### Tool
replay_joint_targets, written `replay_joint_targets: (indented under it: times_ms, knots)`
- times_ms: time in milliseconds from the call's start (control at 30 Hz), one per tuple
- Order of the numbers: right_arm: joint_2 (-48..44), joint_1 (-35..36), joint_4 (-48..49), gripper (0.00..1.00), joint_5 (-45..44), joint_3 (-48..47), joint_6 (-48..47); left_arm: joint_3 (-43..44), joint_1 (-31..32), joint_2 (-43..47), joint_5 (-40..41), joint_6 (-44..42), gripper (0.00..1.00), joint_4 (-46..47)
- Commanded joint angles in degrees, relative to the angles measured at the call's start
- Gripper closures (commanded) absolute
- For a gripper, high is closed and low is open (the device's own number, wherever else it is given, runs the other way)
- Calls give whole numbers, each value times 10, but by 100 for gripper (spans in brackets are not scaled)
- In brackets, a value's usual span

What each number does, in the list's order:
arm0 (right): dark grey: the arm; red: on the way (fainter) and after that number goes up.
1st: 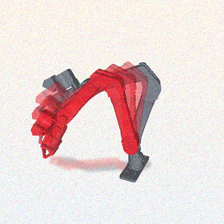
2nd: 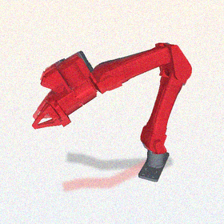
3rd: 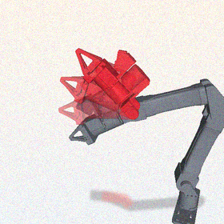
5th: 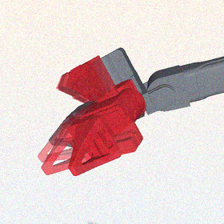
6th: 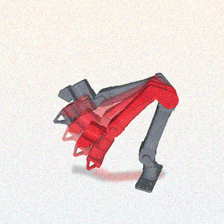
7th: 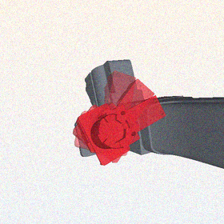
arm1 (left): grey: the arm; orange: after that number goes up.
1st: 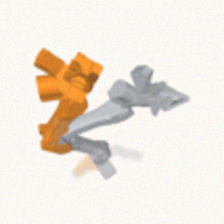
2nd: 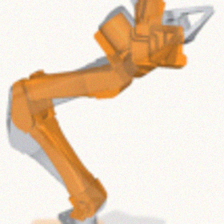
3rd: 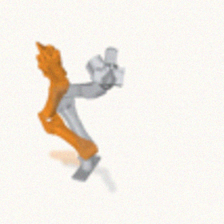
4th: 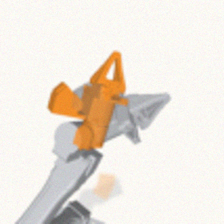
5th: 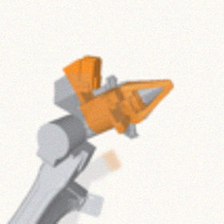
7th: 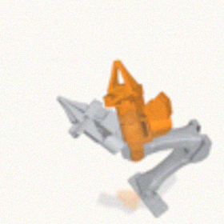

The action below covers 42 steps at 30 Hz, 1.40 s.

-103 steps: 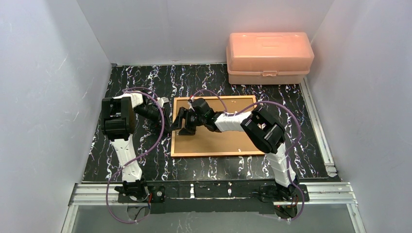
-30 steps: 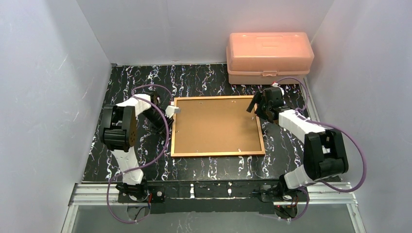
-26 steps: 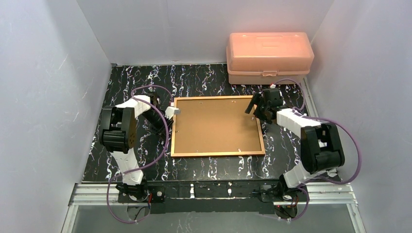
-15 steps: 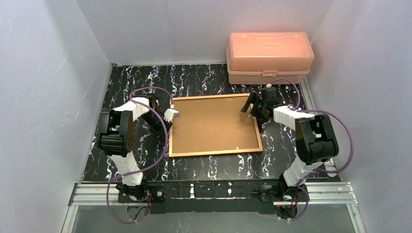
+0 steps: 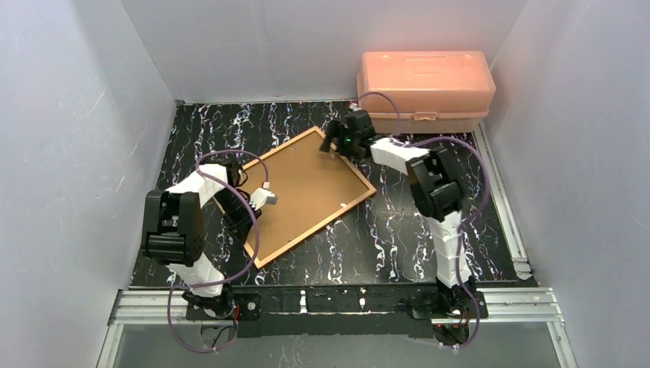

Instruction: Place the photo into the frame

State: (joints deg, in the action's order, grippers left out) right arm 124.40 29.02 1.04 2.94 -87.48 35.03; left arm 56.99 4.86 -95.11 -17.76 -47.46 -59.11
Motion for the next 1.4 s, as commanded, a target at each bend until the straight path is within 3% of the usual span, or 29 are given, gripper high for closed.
replay_joint_targets:
  times_ms: [0, 167, 333, 467, 633, 800, 967, 1067, 1167, 1367]
  knots:
    - [96, 62, -73, 1, 58, -151, -4, -10, 3, 34, -36, -36, 90, -29]
    - [131, 66, -133, 1, 1, -265, -43, 33, 3, 19, -74, -24, 84, -66]
    - [38, 47, -145, 1, -79, -244, -98, 197, -44, -12, -124, -20, 72, -147]
    - [-65, 42, -166, 1, -98, -151, -92, 363, -129, -89, -103, 6, 67, -160]
    - [-216, 43, -103, 1, -7, 112, -7, 471, -209, -188, -29, 71, 67, -69]
    - [-314, 63, -41, 1, 58, 280, 64, 480, -245, -241, 45, 124, 75, 24]
    - [-330, 76, 16, 1, 96, 348, 112, 457, -246, -268, 81, 132, 77, 51]
    - [-296, 77, 61, 1, 126, 359, 141, 429, -246, -272, 102, 125, 77, 70]
    - [-266, 78, 99, 1, 137, 358, 162, 397, -244, -263, 52, 113, 77, 51]
    - [-229, 67, 75, 1, 118, 302, 141, 298, -209, -210, 1, 69, 78, 18]
